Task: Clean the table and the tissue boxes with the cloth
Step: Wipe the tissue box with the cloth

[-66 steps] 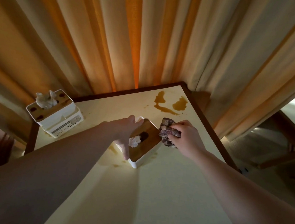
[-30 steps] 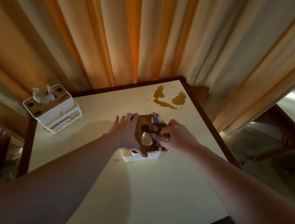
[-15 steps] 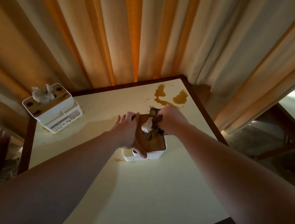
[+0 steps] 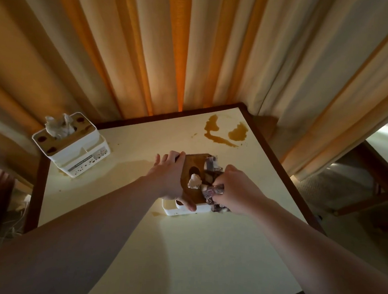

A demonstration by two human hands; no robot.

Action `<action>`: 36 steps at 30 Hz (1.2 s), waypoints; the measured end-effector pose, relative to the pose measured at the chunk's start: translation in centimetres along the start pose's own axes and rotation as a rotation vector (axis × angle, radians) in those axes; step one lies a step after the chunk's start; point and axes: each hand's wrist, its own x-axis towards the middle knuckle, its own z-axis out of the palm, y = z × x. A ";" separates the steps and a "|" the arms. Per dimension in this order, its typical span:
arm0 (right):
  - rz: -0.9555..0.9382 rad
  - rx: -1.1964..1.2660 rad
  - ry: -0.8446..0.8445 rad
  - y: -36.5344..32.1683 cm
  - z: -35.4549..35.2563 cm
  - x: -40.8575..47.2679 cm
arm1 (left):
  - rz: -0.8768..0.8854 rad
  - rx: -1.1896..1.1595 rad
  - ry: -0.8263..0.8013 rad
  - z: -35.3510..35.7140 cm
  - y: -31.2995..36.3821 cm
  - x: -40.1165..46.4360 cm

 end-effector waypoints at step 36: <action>0.039 0.019 0.137 -0.2 -1.2 6.3 | 0.011 0.006 -0.020 0.3 -0.2 0.5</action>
